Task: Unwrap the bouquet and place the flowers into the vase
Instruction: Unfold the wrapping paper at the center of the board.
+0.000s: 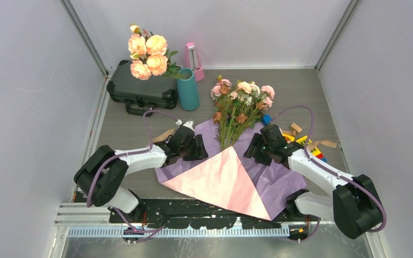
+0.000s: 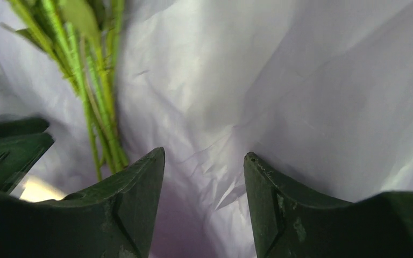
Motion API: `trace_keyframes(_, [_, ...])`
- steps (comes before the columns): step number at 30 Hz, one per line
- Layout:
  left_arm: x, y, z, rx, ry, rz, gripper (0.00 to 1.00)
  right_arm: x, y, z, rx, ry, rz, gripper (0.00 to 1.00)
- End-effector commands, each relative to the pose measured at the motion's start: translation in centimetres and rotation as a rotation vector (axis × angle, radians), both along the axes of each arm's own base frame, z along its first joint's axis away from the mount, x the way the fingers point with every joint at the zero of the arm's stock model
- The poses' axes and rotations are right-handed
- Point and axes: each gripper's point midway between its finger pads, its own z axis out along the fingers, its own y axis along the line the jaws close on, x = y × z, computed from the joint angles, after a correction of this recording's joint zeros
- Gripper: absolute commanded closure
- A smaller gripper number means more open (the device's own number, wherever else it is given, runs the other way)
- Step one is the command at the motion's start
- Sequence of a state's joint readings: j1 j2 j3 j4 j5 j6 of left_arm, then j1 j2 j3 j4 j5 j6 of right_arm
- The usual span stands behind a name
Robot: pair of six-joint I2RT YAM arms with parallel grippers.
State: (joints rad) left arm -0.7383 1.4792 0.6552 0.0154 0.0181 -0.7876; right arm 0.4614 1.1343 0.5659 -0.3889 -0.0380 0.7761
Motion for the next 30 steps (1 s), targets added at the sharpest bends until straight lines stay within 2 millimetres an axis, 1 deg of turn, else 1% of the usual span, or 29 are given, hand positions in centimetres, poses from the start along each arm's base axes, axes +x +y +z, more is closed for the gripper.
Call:
trace_keyframes(1, [1.2,0.0,-0.4,-0.001,-0.049,0.019,0.45,1.9,-0.9,-0.9,0.000,-0.039,-0.075,0.38])
trace_keyframes(6, [1.6,-0.3,-1.7,0.013,-0.044,0.002,0.46,2.4,-1.6,-2.7,-0.015,-0.010,-0.102,0.36])
trace_keyframes(9, [2.2,-0.4,-2.7,0.025,-0.034,0.007,0.48,3.2,-1.8,-3.4,-0.011,-0.006,-0.119,0.36])
trace_keyframes(11, [2.5,-0.3,-3.4,0.029,-0.020,0.021,0.55,3.6,-2.0,-4.3,-0.018,0.012,-0.134,0.36])
trace_keyframes(12, [2.7,-0.2,-3.8,0.032,-0.018,0.030,0.58,4.1,-1.9,-4.3,-0.011,0.002,-0.143,0.36])
trace_keyframes(13, [2.9,-0.1,-4.1,0.035,-0.015,0.042,0.59,4.1,-2.2,-4.9,-0.018,0.015,-0.153,0.36])
trace_keyframes(18, [4.4,0.4,-5.2,0.045,0.008,0.078,0.63,5.8,-2.1,-5.6,-0.007,0.013,-0.188,0.36])
trace_keyframes(21, [5.9,1.1,-5.6,0.048,0.015,0.115,0.64,6.9,-2.0,-6.1,-0.009,0.021,-0.199,0.36])
trace_keyframes(24, [7.1,1.1,-5.9,0.027,0.025,0.108,0.65,8.1,-2.5,-6.4,-0.035,0.013,-0.222,0.36])
trace_keyframes(27, [8.2,0.8,-6.1,0.047,0.018,0.067,0.66,9.3,-2.6,-6.7,-0.049,0.014,-0.230,0.36])
trace_keyframes(29, [8.7,0.5,-6.0,0.073,0.005,0.024,0.66,9.9,-2.5,-6.6,-0.053,0.010,-0.222,0.36])
trace_keyframes(30, [9.2,0.3,-5.7,0.080,-0.005,0.011,0.66,10.4,-2.4,-6.3,-0.048,0.002,-0.221,0.36])
